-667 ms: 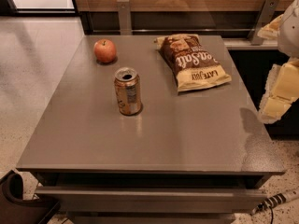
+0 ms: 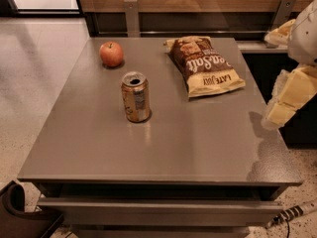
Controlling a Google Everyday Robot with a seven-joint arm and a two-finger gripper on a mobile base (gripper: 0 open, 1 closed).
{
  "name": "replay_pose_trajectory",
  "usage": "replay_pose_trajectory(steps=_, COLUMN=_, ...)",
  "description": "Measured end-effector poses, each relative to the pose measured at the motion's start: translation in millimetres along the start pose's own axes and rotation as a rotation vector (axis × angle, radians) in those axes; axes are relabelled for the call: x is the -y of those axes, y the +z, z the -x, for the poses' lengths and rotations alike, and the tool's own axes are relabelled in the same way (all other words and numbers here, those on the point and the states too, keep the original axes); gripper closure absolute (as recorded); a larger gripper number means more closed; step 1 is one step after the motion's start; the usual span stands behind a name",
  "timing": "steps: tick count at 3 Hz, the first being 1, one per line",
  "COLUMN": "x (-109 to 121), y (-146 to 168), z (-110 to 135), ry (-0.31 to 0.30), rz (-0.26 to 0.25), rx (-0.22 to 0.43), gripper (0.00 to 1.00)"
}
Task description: Knock orange can over
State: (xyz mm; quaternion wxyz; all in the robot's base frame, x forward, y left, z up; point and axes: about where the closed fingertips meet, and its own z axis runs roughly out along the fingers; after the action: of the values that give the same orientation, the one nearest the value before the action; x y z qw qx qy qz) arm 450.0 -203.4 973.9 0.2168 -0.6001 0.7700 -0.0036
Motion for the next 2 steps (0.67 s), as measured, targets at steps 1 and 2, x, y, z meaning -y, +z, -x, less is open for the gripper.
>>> replay_pose_trajectory(steps=1, x=-1.2, y=36.1, z=23.7, ry=0.014, rz=0.035, rx=0.237, gripper=0.0)
replay_pose_trajectory(steps=2, x=-6.5, y=69.1, z=53.2, ry=0.013, rz=0.062, rx=0.448, gripper=0.0)
